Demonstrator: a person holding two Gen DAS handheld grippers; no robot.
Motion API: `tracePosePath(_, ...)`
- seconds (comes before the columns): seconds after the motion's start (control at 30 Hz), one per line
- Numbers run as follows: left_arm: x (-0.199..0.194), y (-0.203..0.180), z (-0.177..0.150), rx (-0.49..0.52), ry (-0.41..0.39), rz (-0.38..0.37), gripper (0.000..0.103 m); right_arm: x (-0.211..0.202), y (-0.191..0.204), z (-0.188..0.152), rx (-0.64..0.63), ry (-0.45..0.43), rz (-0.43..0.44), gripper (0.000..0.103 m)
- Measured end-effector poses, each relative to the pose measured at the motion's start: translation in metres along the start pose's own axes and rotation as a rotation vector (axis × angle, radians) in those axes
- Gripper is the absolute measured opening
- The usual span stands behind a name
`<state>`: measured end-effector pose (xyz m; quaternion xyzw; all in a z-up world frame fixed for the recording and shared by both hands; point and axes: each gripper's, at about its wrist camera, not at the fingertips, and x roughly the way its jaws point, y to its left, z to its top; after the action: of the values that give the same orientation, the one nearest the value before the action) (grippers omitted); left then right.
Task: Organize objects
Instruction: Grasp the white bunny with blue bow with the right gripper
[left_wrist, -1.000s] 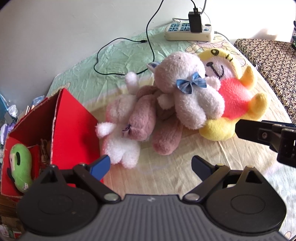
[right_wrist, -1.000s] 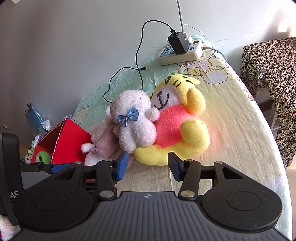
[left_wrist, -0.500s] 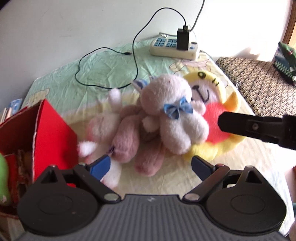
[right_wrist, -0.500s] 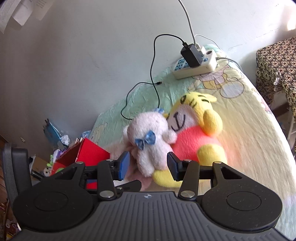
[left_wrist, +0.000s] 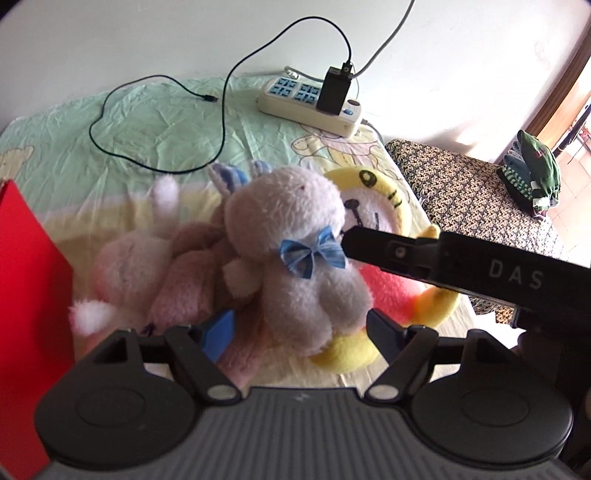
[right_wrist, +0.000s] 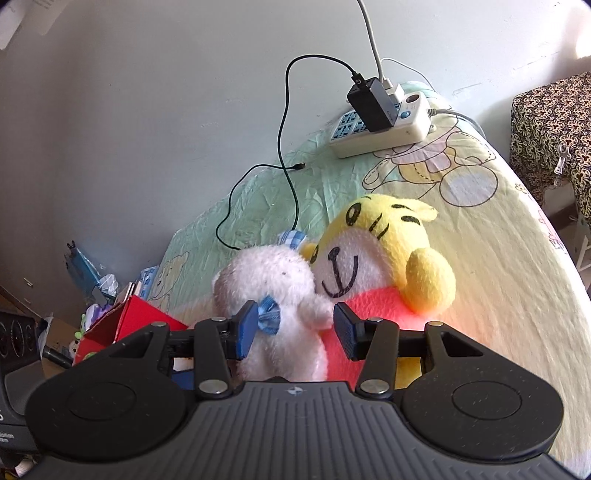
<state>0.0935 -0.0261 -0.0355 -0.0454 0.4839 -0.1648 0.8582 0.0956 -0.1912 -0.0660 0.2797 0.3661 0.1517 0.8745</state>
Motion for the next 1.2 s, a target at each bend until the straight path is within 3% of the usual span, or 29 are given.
tracePosePath(0.13,0.009,0.008,0.005,-0.026,0.009,-0.025,0.081,0.014,-0.002,0.001,0.000,0.007,0.008,0.051)
tracePosePath(0.37,0.024,0.016,0.010,-0.049,0.023,-0.041,0.083,0.032,-0.004,-0.003,0.045,0.081,0.129,0.051)
tracePosePath(0.5,0.026,0.010,0.008,-0.002,0.016,-0.018,0.083,0.033,0.000,-0.006,0.033,0.108,0.171,0.047)
tracePosePath(0.57,0.025,0.010,0.007,0.009,0.016,-0.022,0.081,0.032,0.001,-0.007,0.033,0.120,0.185,0.044)
tracePosePath(0.6,0.024,0.010,0.006,0.012,0.019,-0.030,0.075,0.030,0.001,-0.008,0.034,0.121,0.188,0.043)
tracePosePath(0.73,0.016,0.007,0.002,0.040,0.010,0.010,0.065,0.022,-0.002,-0.011,0.060,0.130,0.205,0.038)
tracePosePath(1.2,-0.032,-0.018,-0.052,0.150,-0.040,0.061,0.061,-0.028,0.023,-0.050,-0.039,0.141,0.218,0.037)
